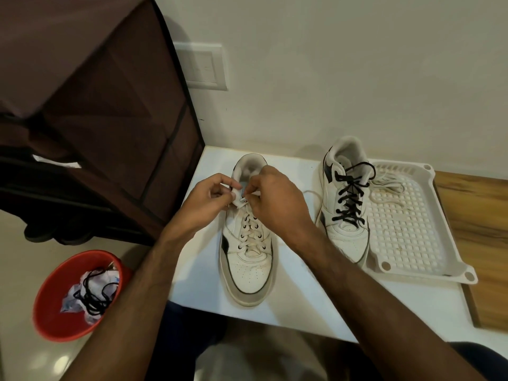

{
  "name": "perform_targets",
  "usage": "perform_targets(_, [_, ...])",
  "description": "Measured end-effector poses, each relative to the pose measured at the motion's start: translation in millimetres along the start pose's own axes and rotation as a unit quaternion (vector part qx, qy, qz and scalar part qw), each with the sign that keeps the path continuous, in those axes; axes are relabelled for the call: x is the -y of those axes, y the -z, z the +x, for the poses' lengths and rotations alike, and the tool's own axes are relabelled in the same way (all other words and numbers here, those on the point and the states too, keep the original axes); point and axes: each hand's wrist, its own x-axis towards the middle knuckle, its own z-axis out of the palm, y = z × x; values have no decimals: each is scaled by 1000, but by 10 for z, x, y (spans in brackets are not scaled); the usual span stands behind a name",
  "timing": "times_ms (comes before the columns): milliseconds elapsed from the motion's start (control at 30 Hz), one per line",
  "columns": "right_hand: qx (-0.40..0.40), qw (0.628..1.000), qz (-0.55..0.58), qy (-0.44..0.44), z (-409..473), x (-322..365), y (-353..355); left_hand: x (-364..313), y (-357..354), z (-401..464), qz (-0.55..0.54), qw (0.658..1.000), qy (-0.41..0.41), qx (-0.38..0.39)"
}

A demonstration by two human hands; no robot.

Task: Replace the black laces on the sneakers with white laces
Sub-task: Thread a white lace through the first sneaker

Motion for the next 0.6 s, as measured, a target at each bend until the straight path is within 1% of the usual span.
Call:
perform_targets(100, [3, 998, -56, -12, 25, 69, -6, 9, -5, -2, -1, 1000, -9, 3])
perform_targets(267, [43, 997, -65, -30, 85, 122, -8, 30, 22, -4, 4, 1000, -20, 7])
perform_targets(433, [28, 996, -82, -28, 100, 123, -105, 28, 16, -15, -6, 1000, -22, 3])
perform_targets(533, [23, 998, -26, -61, 128, 68, -103, 38, 83, -54, -53, 998, -8, 19])
perform_targets(600, [30, 997, 12, -75, 129, 37, -88, 47, 106, -73, -51, 998, -10, 33])
